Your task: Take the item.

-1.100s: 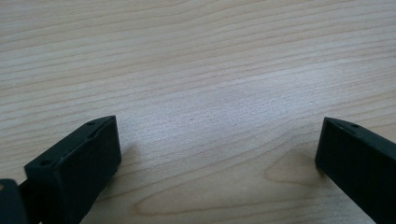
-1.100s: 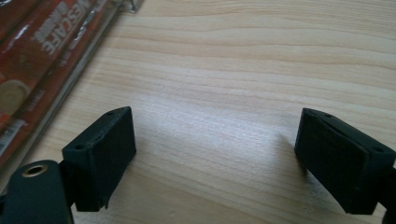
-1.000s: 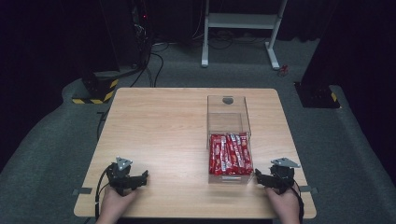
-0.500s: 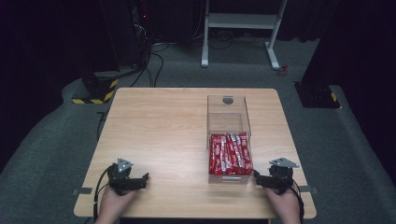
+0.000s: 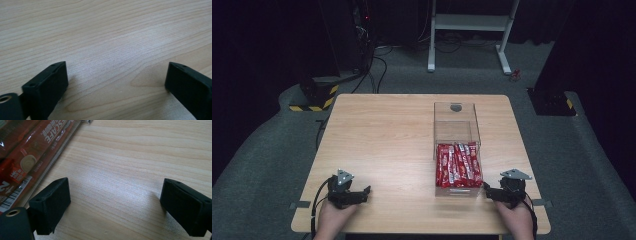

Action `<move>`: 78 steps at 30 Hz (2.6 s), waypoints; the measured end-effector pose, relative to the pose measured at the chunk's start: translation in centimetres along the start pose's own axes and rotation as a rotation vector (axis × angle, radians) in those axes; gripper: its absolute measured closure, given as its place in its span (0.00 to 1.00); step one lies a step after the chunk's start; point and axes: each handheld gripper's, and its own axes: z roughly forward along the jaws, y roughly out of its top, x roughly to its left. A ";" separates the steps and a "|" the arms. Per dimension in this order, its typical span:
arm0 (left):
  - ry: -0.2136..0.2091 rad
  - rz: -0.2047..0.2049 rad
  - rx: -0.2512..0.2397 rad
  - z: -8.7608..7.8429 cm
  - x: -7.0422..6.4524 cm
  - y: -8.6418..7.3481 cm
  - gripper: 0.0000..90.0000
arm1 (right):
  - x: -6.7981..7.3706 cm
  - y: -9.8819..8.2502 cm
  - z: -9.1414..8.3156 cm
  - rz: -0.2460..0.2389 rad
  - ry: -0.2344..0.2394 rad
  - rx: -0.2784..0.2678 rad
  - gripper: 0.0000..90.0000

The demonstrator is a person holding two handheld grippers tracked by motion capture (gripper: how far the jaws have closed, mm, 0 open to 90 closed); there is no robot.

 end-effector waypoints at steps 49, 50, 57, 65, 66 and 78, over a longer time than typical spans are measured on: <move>-0.195 0.123 -0.179 -2.6 -5.7 4.0 0.17 | 0.0 0.0 0.0 -0.001 0.002 -0.004 0.13; -0.202 0.122 -0.180 -2.6 -6.1 4.0 0.17 | 0.0 0.0 0.0 -0.001 0.002 -0.004 0.13; -0.218 0.150 -0.200 -2.7 -8.3 4.9 0.17 | 0.0 0.0 0.0 0.002 0.001 -0.003 0.13; -0.283 0.171 -0.219 -2.3 -10.2 6.0 0.18 | 0.0 0.0 -0.1 0.004 0.001 -0.004 0.13; -0.290 0.173 -0.217 -2.3 -10.4 6.2 0.18 | 0.0 0.0 -0.1 0.002 0.001 -0.003 0.13; -0.344 0.205 -0.261 -3.0 -12.7 8.3 0.20 | -0.1 0.1 0.1 0.007 -0.002 -0.006 0.13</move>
